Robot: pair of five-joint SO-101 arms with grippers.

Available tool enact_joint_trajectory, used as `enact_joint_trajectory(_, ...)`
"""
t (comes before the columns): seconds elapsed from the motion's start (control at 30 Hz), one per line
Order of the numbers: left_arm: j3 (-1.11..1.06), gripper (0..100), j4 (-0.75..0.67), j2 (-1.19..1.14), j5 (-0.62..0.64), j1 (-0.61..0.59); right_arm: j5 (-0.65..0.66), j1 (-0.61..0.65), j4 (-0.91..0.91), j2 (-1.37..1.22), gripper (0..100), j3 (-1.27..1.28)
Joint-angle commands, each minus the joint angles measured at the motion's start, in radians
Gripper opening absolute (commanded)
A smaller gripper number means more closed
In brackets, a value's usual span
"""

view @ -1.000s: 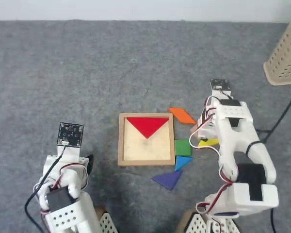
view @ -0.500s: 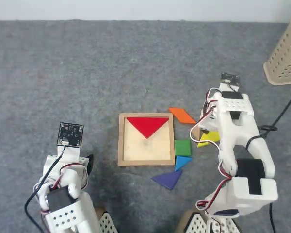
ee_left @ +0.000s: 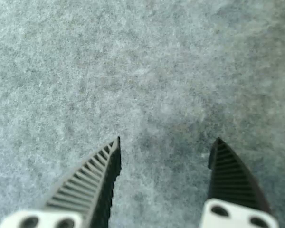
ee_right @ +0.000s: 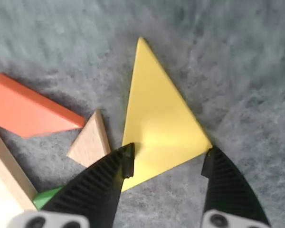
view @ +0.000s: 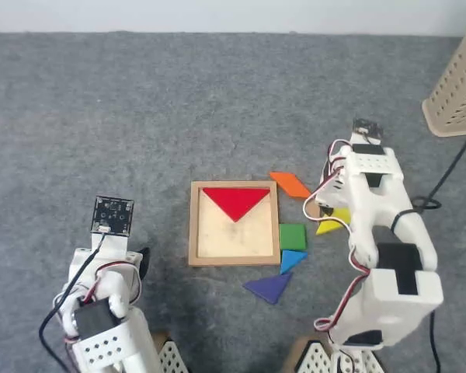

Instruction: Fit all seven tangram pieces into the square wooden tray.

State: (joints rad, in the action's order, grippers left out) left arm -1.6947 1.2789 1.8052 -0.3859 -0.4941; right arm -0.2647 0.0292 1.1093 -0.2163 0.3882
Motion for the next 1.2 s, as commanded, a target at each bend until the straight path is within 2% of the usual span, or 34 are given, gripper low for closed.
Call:
enact_joint_trajectory(0.0, 0.008, 28, 0.005, 0.015, -0.011, -0.003, -0.009, -0.001, -0.007, -0.044, 24.6, -0.049)
enact_joint_trajectory(0.1, 0.008, 28, 0.005, 0.015, -0.011, -0.003, 0.0, -0.016, -0.002, -0.035, 24.8, -0.06)
enact_joint_trajectory(0.23, 0.008, 28, 0.005, 0.015, -0.011, -0.003, 0.101, -0.039, 0.101, -0.001, 25.0, -0.132)
enact_joint_trajectory(0.43, 0.008, 28, 0.005, 0.015, -0.011, -0.003, 0.114, -0.027, 0.142, 0.048, 25.5, -0.209)
enact_joint_trajectory(0.53, 0.008, 28, 0.005, 0.015, -0.011, -0.003, 0.114, -0.024, 0.136, 0.047, 30.8, -0.215)
enact_joint_trajectory(0.93, 0.008, 28, 0.005, 0.015, -0.011, -0.003, 0.144, -0.012, 0.128, -0.206, 31.8, -0.282)
enact_joint_trajectory(1.17, 0.008, 28, 0.005, 0.015, -0.011, -0.003, 0.15, 0.059, 0.13, -0.213, 31.8, -0.296)
